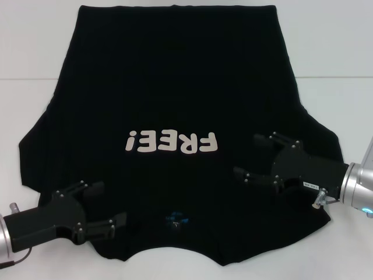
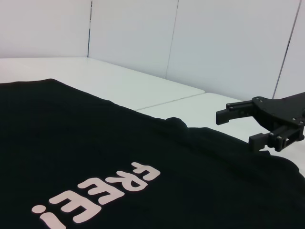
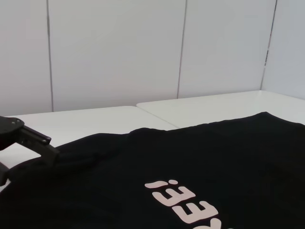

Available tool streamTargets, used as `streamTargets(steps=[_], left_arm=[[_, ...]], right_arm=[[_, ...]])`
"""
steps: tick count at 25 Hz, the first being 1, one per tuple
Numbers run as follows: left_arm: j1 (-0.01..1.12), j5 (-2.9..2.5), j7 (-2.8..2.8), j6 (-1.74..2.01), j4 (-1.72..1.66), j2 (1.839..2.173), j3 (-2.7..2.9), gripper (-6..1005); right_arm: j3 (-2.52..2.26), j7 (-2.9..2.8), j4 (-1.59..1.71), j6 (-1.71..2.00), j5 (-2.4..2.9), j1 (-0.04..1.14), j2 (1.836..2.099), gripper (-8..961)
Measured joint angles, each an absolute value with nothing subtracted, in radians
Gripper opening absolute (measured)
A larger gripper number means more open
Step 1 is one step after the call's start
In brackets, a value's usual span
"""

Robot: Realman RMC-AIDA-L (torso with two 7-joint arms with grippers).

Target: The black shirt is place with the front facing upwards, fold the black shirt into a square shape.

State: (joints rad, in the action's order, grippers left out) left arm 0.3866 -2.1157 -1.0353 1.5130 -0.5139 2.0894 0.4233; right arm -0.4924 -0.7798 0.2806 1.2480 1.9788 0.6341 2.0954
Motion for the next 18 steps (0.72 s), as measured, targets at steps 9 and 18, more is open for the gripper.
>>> streamTargets(steps=[9,18], left_arm=[[0.387,-2.114,-1.027,1.527,-0.511,2.094,0.422,946],[0.381,-2.114,-1.026,1.539,-0.511,2.095,0.416,947]], right_arm=[[-0.492,-0.782,0.278,1.241,1.984,0.634,2.095,945],[-0.483,-0.782,0.283,1.236,1.979,0.634,2.094,945]])
